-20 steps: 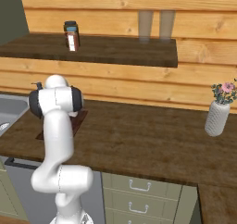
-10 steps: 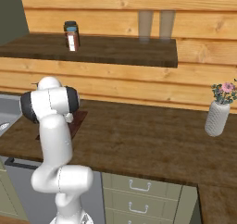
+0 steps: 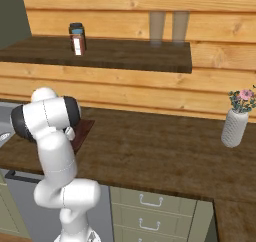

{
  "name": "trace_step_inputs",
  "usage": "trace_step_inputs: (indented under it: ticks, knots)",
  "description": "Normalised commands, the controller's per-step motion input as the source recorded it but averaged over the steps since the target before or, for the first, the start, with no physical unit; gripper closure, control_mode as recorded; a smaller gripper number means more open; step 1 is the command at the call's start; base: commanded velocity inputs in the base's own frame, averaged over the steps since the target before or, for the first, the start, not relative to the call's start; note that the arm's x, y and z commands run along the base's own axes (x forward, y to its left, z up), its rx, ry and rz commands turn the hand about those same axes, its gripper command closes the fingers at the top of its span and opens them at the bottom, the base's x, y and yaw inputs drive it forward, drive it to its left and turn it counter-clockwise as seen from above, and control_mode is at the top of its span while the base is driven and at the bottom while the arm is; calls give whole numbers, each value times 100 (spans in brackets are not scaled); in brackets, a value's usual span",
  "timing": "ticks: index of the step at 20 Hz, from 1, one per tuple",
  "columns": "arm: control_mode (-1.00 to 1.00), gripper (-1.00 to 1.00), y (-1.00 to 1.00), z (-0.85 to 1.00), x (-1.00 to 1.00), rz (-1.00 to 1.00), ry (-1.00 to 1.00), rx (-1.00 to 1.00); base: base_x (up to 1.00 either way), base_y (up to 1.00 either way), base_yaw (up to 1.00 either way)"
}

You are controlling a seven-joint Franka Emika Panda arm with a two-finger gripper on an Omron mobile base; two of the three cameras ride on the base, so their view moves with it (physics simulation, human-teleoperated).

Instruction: Pick up the sponge from the counter and clean the cutting board by briefly scrubbing or pressing down on the cutting board. Once finished, release the sponge.

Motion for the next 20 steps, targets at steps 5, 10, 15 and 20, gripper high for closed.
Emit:
trace_step_inputs:
  ticks: [5,10,15,20]
  knots:
    - [-100,100,-20,-63,-100,0,0,4,0,0,0]
    - [-100,100,-22,-70,-100,0,0,4,0,0,0]
    - [-100,100,-41,-64,-68,0,3,5,0,0,0]
    - [-100,100,-83,-41,0,0,9,10,0,0,0]
